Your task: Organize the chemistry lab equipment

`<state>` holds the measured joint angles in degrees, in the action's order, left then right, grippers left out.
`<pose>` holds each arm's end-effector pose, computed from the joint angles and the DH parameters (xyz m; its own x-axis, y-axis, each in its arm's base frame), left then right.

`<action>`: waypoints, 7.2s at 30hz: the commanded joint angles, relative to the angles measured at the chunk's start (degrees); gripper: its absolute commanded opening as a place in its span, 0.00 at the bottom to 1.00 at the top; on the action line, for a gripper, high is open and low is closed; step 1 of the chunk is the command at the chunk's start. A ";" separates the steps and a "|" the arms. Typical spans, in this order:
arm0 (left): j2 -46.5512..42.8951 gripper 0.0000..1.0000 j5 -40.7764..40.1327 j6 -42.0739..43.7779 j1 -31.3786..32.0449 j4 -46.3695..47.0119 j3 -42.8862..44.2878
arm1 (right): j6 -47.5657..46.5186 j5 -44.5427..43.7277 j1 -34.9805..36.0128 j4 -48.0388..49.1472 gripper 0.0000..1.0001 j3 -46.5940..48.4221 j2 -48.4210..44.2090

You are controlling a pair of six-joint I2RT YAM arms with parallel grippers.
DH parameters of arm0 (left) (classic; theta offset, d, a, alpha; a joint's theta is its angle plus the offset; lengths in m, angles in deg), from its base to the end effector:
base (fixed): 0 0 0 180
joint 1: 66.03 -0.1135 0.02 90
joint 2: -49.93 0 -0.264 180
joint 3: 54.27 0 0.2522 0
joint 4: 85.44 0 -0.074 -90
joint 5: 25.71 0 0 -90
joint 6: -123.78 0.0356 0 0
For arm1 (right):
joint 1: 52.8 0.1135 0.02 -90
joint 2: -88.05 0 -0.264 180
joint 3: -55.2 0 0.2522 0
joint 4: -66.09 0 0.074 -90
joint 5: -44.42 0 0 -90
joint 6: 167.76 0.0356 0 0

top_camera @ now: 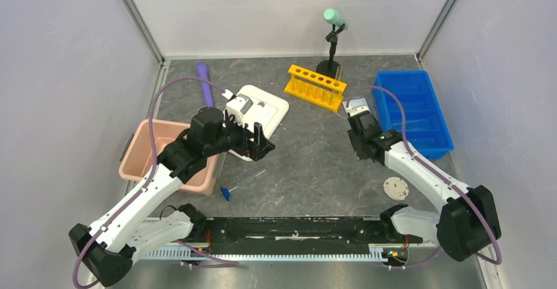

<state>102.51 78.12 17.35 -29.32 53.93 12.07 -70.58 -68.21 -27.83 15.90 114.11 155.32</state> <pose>0.1564 -0.1272 0.3341 -0.5601 0.0750 -0.8251 0.6182 0.7008 -0.3559 0.2082 0.0818 0.2292 -0.7932 -0.2421 -0.5587 -0.1094 0.9593 -0.2605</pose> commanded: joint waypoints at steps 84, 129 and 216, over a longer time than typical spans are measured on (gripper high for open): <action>0.62 1.00 -14.48 -14.04 2.61 -2.62 4.82 | 3.22 -3.61 33.63 -0.09 0.00 11.46 0.81; 6.13 0.26 -7.58 -42.63 2.15 16.94 -7.64 | -24.18 -28.34 58.98 42.32 0.06 -0.21 5.35; -21.56 1.00 -46.78 3.37 1.17 -6.04 -7.91 | -6.11 1.10 -3.61 23.61 0.71 11.10 27.77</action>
<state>80.06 30.06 16.37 -27.97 44.46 3.96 -73.90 -69.79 -28.61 40.75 122.24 180.91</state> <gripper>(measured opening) 0.993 0.724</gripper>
